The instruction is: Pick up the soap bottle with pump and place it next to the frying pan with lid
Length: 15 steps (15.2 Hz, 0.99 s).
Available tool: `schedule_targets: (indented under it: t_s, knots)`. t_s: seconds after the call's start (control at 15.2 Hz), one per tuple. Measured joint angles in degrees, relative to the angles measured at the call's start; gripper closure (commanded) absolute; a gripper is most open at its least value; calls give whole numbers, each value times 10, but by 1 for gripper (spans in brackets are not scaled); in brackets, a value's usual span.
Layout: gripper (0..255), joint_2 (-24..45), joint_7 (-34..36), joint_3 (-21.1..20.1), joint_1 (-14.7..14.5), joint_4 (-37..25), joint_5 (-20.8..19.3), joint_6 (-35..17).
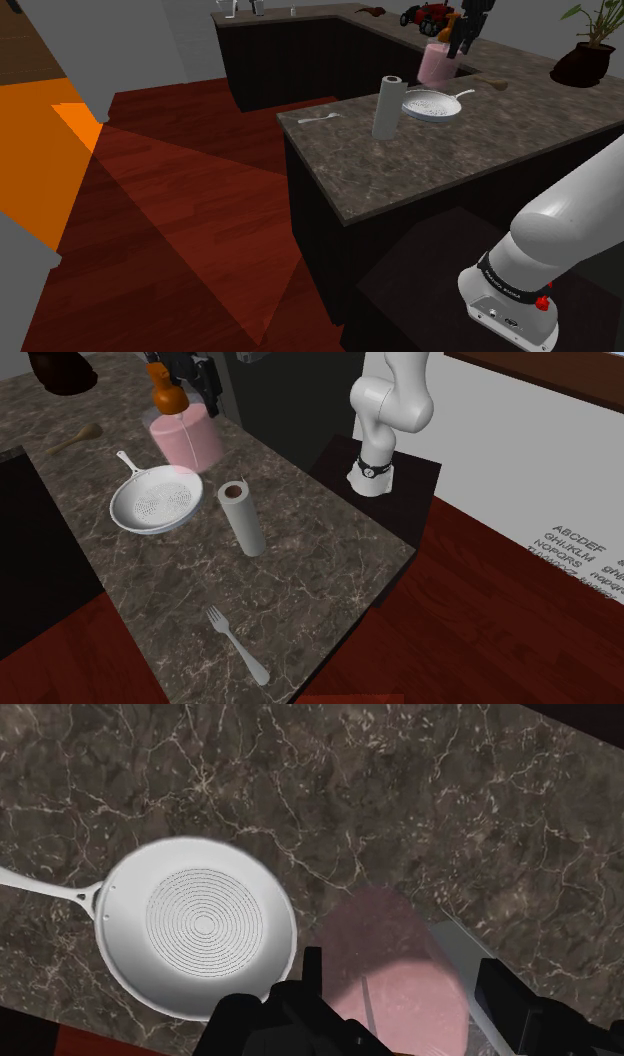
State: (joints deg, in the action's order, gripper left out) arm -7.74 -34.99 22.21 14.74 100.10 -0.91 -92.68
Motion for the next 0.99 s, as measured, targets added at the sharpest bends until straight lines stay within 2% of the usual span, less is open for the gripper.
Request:
schedule_targets:
  t_s: [0.99]
  knots:
    - [255, -10, 0, 1, 2, 125, -4, -116]
